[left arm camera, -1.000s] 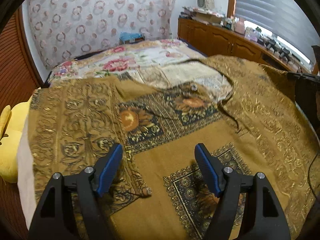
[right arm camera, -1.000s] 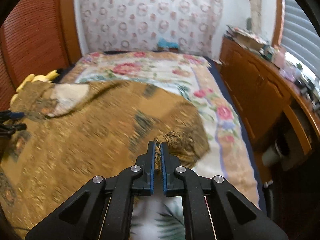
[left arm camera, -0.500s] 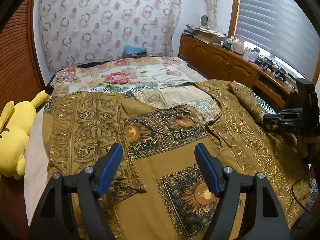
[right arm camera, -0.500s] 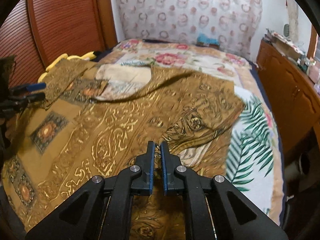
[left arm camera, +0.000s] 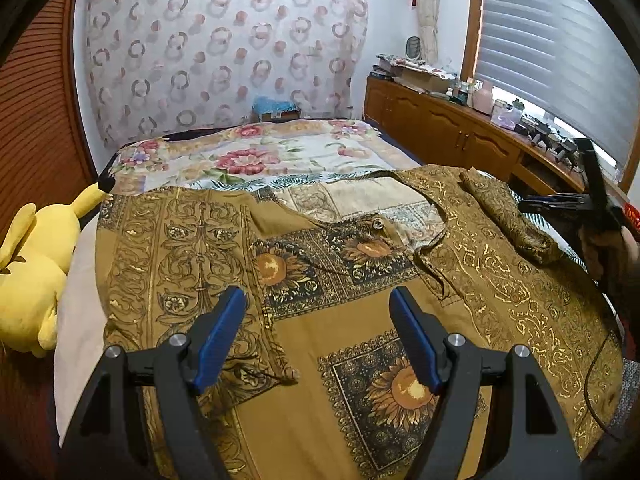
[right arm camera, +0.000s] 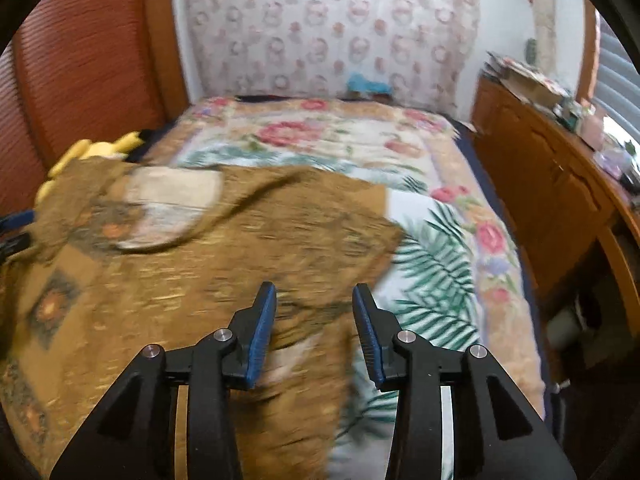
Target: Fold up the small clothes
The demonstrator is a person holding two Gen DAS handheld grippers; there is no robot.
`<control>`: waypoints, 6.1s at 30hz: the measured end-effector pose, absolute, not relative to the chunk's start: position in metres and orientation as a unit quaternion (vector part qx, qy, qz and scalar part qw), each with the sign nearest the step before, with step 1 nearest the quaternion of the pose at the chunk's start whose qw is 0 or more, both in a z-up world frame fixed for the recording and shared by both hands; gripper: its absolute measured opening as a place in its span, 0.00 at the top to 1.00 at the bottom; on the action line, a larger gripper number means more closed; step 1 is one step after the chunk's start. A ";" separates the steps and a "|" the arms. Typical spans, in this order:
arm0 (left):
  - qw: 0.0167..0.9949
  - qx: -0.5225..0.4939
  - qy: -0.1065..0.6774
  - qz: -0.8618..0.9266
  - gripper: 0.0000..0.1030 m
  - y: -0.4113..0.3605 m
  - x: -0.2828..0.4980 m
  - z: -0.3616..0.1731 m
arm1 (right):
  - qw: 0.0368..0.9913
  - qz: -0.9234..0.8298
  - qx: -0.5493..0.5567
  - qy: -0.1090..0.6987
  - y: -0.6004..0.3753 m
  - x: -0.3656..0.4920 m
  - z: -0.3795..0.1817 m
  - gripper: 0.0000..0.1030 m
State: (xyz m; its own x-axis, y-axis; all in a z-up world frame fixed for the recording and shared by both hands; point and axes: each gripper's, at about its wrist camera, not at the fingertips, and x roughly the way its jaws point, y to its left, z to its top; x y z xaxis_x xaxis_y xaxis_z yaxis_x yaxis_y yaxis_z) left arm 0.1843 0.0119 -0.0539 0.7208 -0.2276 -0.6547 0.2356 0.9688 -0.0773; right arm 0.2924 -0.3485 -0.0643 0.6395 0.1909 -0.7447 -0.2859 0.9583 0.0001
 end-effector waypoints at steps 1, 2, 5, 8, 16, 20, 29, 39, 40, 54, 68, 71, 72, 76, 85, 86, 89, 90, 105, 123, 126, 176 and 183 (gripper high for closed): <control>0.927 0.006 0.353 -0.124 0.27 0.012 0.184 -0.055 | 0.901 0.128 -0.049 0.411 -0.355 0.301 -0.070 0.62; 0.927 0.005 0.355 -0.124 0.27 0.012 0.184 -0.056 | 0.900 0.126 -0.043 0.416 -0.358 0.306 -0.073 0.62; 0.925 0.004 0.359 -0.123 0.27 0.012 0.184 -0.060 | 0.893 0.130 -0.005 0.430 -0.367 0.323 -0.082 0.62; 0.924 0.003 0.362 -0.121 0.27 0.013 0.184 -0.062 | 0.892 0.131 0.009 0.432 -0.371 0.330 -0.083 0.62; 0.923 0.001 0.365 -0.119 0.27 0.013 0.184 -0.065 | 0.902 0.149 -0.020 0.404 -0.356 0.332 -0.072 0.92; 0.924 0.001 0.365 -0.118 0.27 0.013 0.183 -0.065 | 0.903 0.172 -0.032 0.392 -0.342 0.328 -0.062 0.95; 0.924 -0.002 0.365 -0.113 0.27 0.017 0.182 -0.065 | 0.896 0.238 -0.054 0.372 -0.288 0.320 -0.039 0.95; 0.928 -0.002 0.358 -0.103 0.27 0.026 0.181 -0.060 | 0.899 0.237 -0.070 0.361 -0.280 0.313 -0.028 0.62; 0.929 -0.002 0.357 -0.100 0.27 0.029 0.182 -0.059 | 0.900 0.225 -0.074 0.366 -0.284 0.316 -0.032 0.60; 0.936 -0.010 0.350 -0.027 0.27 0.095 0.219 -0.052 | 0.884 0.165 -0.097 0.426 -0.324 0.345 -0.096 0.58; 0.928 -0.028 0.372 0.011 0.30 0.154 0.273 -0.057 | 0.888 0.171 -0.091 0.417 -0.327 0.345 -0.099 0.54; 0.925 -0.028 0.378 0.012 0.30 0.158 0.280 -0.059 | 0.888 0.171 -0.091 0.417 -0.327 0.345 -0.099 0.54; 0.924 -0.027 0.380 0.013 0.30 0.159 0.283 -0.060 | 0.888 0.171 -0.090 0.417 -0.328 0.345 -0.099 0.54; 0.922 -0.022 0.385 0.013 0.33 0.163 0.292 -0.061 | 0.888 0.172 -0.090 0.417 -0.327 0.345 -0.099 0.54; 0.915 -0.020 0.402 0.013 0.37 0.168 0.310 -0.068 | 0.888 0.172 -0.090 0.417 -0.327 0.345 -0.099 0.54; 0.915 -0.019 0.402 0.013 0.37 0.169 0.310 -0.068 | 0.888 0.172 -0.090 0.417 -0.327 0.345 -0.099 0.54; 0.914 -0.016 0.405 0.012 0.37 0.167 0.313 -0.069 | 0.888 0.172 -0.090 0.417 -0.327 0.345 -0.099 0.54; 0.914 -0.016 0.406 0.011 0.37 0.167 0.313 -0.068 | 0.888 0.172 -0.090 0.417 -0.328 0.345 -0.099 0.54; 0.910 -0.028 0.415 -0.005 0.46 0.165 0.313 -0.071 | 0.884 0.164 -0.097 0.426 -0.328 0.358 -0.095 0.48; 0.910 -0.042 0.411 -0.028 0.98 0.159 0.301 -0.066 | 0.884 0.137 -0.069 0.441 -0.346 0.408 -0.092 0.51; 0.917 -0.030 0.396 -0.038 1.00 0.147 0.289 -0.055 | 0.879 0.164 -0.076 0.441 -0.338 0.403 -0.088 0.84; 0.949 -0.068 0.307 -0.023 0.88 0.143 -0.051 -0.044 | 0.909 0.195 -0.044 0.366 -0.398 0.038 -0.039 0.96; 0.952 -0.063 0.298 -0.020 0.49 0.156 -0.038 -0.032 | 0.915 0.169 -0.043 0.362 -0.411 0.045 -0.035 0.77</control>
